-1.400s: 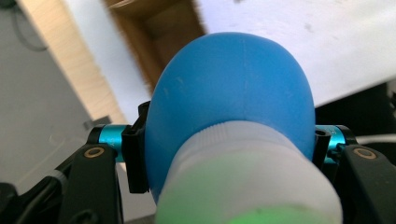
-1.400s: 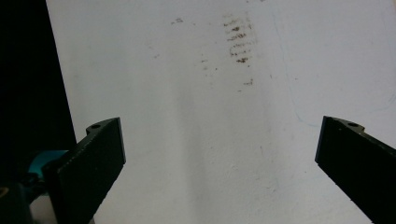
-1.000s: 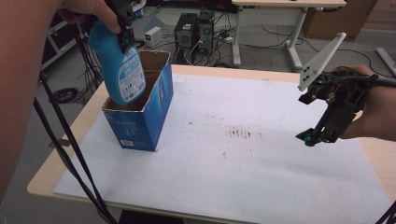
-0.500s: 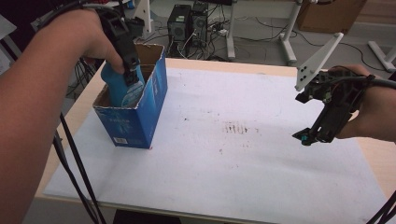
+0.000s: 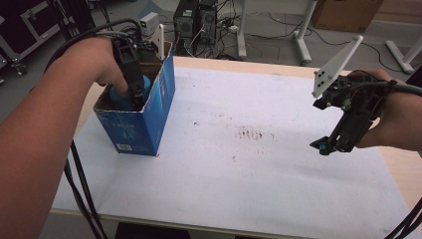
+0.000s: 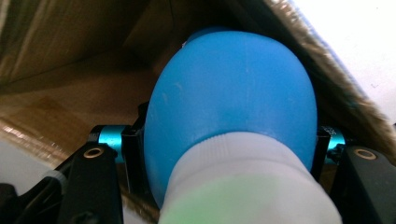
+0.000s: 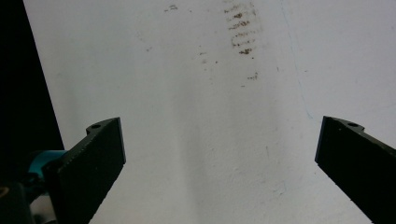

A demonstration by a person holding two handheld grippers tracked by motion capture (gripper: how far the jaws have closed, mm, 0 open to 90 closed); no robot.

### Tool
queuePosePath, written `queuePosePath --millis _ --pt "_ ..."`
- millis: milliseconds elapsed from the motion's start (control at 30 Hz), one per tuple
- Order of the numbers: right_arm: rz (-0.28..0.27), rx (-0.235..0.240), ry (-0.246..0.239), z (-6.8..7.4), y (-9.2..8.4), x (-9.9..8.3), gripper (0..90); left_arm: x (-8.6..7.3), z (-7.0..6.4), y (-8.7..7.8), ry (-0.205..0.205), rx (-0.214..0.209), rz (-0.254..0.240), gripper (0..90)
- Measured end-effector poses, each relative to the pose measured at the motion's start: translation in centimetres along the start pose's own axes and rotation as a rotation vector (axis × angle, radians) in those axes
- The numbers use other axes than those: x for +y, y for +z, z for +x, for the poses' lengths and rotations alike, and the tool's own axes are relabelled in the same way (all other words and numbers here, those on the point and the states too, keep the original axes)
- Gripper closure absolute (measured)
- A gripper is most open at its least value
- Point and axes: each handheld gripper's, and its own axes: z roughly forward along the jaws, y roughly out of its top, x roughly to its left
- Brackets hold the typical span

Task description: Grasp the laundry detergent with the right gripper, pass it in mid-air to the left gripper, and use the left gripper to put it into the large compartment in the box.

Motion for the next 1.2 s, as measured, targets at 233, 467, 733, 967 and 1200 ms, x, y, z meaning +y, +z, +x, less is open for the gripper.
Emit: queuePosePath --millis 233,467,733,967,1200 --pt "0.007 0.005 0.009 0.1 0.3 0.0 0.6 -0.1 0.5 0.6 -0.006 -0.018 -0.015 37.3" --pt "0.004 0.002 0.007 0.1 0.2 -0.1 0.7 0.0 0.8 0.5 0.001 -0.033 0.001 34.6" --pt "0.002 0.008 0.009 0.3 0.2 -0.6 0.6 -0.2 1.2 -0.7 -0.031 -0.051 -0.014 28.3" --pt "-0.005 0.009 0.021 0.3 0.0 -0.9 0.7 -0.3 1.1 -2.4 -0.045 -0.05 -0.025 27.2" --pt "-0.017 0.011 0.018 0.3 -0.3 -1.2 0.6 -0.5 0.9 -4.0 -0.029 -0.05 -0.027 25.3"
